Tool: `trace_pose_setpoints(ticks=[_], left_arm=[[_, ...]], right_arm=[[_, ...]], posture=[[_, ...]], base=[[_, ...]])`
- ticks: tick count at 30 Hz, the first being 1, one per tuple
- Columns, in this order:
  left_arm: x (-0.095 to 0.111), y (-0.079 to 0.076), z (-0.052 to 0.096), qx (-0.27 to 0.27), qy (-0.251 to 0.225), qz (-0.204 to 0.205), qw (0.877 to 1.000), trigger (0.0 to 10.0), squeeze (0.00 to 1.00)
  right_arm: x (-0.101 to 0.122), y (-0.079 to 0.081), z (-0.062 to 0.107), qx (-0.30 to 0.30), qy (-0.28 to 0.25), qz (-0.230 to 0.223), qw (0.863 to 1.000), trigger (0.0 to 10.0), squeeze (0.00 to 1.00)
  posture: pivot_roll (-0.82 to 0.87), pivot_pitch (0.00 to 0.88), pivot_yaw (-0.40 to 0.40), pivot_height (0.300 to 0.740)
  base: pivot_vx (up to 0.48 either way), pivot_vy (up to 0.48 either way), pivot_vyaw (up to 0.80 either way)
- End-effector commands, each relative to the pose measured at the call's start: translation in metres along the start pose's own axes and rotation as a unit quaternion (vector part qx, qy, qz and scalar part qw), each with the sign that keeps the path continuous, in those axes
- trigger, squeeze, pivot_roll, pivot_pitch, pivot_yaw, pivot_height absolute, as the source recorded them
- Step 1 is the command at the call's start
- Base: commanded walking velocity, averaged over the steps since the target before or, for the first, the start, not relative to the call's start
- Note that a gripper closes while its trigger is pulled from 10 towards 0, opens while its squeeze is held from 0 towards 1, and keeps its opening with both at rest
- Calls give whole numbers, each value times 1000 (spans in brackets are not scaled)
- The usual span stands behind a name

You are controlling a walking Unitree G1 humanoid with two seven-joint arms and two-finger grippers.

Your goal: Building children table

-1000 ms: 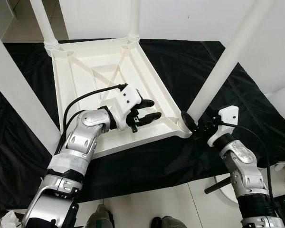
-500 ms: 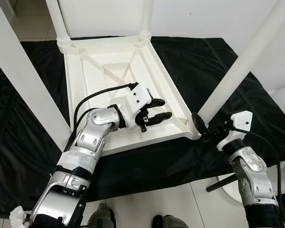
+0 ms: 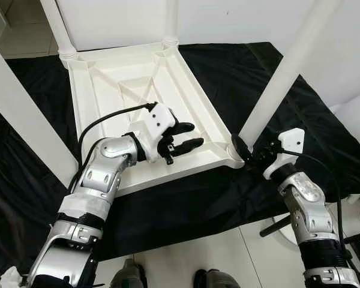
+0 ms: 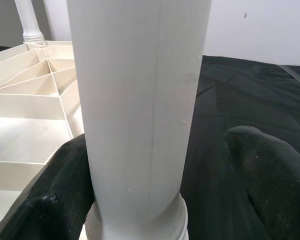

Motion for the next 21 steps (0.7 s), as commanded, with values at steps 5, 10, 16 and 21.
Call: trace_pose_setpoints(ticks=[5,10,16,21], left_arm=[[-12,-10,-6,22,10,-2,1000,10000,0],[-21,-16,-13,15,22,-4,1000,10000,0],[-20,-20,-17,14,18,-1,1000,10000,0],[-20,-22,-19,12,14,-1,1000,10000,0]], right_arm=[[-10,-1,-1,-6,24,1,1000,10000,0],[-4,12,-5,19,5,-8,1000,10000,0],[4,30,-3,63,-8,-21,998,10000,0],[8,32,6,67,-15,-32,997,10000,0]], posture=[[29,49,-6,740],[34,41,-16,740],[26,36,-23,740],[24,29,-29,740]], base=[[0,0,0],[0,0,0],[0,0,0],[0,0,0]])
Point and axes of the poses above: a point about 5 cm out from each wrist's last joint towards the gripper, its own z axis pointing back from the gripper into the wrist, its own x axis along the axis of the wrist's last joint, y = z × x, the point moved 3 cm from there along -z, pointing out of the wrist towards the gripper, and after that the axes turned 11 degrees about z, right-handed, at the moved point
